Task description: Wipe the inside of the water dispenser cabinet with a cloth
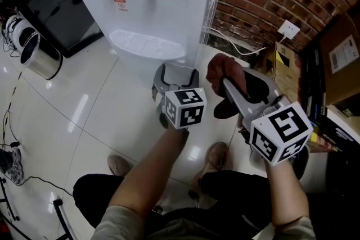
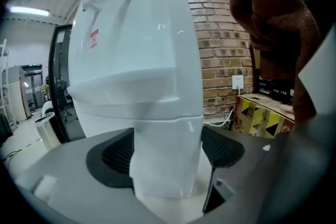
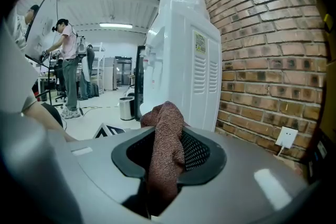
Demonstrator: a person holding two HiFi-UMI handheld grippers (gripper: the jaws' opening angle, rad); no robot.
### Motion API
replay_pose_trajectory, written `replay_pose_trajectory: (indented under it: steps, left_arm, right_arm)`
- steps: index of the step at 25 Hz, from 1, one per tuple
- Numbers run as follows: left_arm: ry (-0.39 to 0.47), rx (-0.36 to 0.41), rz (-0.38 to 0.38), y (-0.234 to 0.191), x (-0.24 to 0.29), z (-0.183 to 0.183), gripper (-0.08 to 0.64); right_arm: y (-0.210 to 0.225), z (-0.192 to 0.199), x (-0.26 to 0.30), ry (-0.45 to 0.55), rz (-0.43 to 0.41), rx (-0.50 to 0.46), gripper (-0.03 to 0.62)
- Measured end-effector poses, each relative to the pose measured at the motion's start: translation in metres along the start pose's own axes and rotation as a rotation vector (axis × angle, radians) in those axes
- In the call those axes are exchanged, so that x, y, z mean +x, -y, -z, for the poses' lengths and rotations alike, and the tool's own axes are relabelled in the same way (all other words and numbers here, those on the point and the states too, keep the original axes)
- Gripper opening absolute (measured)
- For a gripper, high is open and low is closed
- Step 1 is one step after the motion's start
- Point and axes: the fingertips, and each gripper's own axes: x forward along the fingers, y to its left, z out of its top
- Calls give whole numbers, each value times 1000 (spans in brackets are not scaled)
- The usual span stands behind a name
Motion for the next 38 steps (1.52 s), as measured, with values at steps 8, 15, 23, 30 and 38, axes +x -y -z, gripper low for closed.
replay_pose_trajectory:
  steps: [8, 15, 23, 30, 38]
  left_arm:
    - [-13, 22, 43, -11, -25, 10, 406]
    - [-82, 123, 114, -34, -88, 40, 364]
    - [-203, 169, 139, -100, -146, 76, 311]
    - [-269, 23, 95, -161, -181, 102, 225]
    - [-275, -35, -80, -222, -193, 122, 58]
  right_arm:
    - [-10, -22, 8, 51, -2, -5, 135]
    - [-45, -68, 24, 148, -64, 21, 135]
    - [-137, -109, 63, 226, -212, -77, 135]
    - [-183, -115, 64, 190, -309, -106, 135]
    - [-172, -67, 102, 42, -265, -119, 137]
